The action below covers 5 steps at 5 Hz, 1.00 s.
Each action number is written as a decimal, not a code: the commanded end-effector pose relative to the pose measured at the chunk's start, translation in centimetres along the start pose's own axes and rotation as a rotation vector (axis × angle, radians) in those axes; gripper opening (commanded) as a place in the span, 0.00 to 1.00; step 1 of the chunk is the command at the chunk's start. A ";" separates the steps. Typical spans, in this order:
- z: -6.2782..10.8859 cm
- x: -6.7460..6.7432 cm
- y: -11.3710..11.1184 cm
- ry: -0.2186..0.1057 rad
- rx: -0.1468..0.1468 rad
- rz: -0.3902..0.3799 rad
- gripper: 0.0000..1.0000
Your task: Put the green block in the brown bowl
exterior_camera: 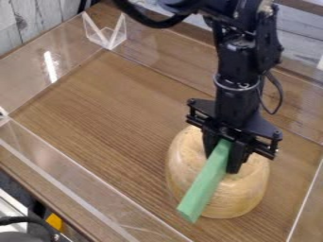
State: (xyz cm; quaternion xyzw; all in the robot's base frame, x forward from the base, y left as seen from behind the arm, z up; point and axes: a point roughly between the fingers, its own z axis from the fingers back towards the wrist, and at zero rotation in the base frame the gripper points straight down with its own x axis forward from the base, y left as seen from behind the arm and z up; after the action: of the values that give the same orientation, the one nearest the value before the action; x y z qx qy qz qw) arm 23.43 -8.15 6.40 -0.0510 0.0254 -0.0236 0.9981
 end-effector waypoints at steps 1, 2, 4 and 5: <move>-0.7 -0.1 0.3 0.019 0.007 0.017 0.00; -0.9 -0.2 0.3 0.025 0.008 0.021 0.00; -1.2 -0.5 0.1 0.037 0.010 0.029 0.00; -1.4 -0.7 0.1 0.042 0.013 0.032 0.00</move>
State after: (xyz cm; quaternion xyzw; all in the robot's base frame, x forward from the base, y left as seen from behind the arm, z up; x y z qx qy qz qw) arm 23.24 -8.41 6.27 -0.0512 0.0282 -0.0117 0.9982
